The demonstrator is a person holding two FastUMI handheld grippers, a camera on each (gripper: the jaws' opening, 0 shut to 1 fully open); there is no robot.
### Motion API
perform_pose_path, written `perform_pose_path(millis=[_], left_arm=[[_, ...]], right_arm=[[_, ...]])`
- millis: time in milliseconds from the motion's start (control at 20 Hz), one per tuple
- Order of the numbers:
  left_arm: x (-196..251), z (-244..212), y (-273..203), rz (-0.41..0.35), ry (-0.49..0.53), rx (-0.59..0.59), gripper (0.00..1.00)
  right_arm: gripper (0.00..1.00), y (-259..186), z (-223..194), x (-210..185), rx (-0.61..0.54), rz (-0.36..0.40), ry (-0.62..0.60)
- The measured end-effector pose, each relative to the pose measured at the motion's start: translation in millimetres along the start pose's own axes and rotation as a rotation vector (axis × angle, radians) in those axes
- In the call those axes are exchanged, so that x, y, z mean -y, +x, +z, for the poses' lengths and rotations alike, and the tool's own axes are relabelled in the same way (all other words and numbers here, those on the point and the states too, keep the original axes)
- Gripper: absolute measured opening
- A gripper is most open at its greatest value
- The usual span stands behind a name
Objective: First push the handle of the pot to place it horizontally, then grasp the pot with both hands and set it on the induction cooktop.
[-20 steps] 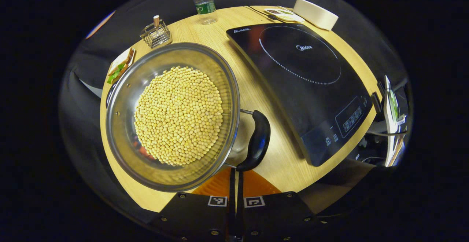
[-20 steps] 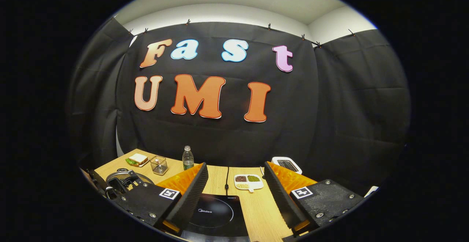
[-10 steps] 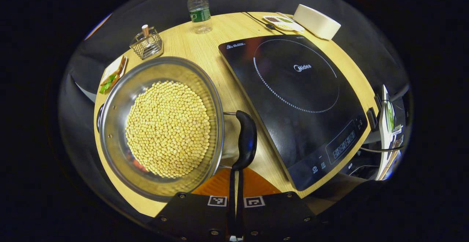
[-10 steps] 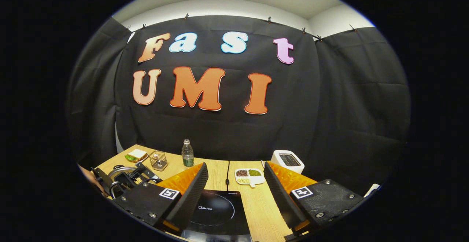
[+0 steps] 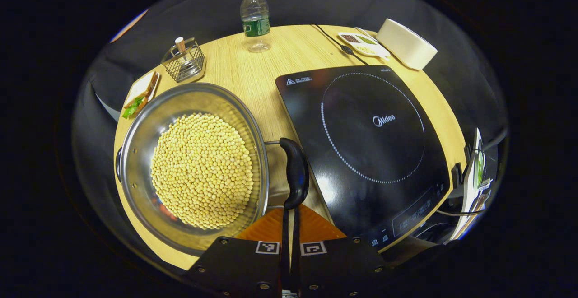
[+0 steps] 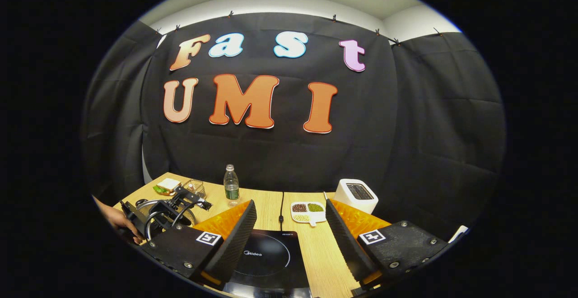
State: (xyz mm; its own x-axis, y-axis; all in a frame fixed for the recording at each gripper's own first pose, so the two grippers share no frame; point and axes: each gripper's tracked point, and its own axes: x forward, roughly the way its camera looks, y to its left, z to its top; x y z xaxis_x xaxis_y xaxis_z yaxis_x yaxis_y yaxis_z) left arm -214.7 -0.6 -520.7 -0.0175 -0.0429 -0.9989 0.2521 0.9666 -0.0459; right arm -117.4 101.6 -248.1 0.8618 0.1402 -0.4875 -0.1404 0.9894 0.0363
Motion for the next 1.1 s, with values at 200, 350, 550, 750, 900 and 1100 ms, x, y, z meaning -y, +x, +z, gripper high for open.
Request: perform_pose_path(millis=[200,350,550,750,900,1100], left_arm=[[1.6,13.6,3.3,-0.02,-0.035,0.007,0.03],[-0.2,21.6,6.5,-0.03,-0.066,0.016,0.03],[1.1,32.2,11.3,-0.037,-0.08,0.043,0.03],[-0.3,41.5,14.3,-0.05,-0.117,0.061,0.03],[-2.1,42.4,8.4,-0.065,-0.125,0.083,0.03],[-17.9,57.7,-28.2,-0.089,-0.144,0.19,0.03]], right_arm=[[0.95,3.4,-7.7,0.6,-0.029,0.002,0.014],[0.95,2.7,-18.4,3.7,-0.053,0.004,0.022],[0.96,3.3,-30.6,-3.8,-0.093,0.026,0.032],[0.96,11.5,-36.5,-20.2,-0.132,0.057,0.035],[0.96,14.4,-45.7,-34.3,-0.169,0.085,0.04],[0.95,21.8,-61.7,-63.1,-0.245,0.144,0.065]])
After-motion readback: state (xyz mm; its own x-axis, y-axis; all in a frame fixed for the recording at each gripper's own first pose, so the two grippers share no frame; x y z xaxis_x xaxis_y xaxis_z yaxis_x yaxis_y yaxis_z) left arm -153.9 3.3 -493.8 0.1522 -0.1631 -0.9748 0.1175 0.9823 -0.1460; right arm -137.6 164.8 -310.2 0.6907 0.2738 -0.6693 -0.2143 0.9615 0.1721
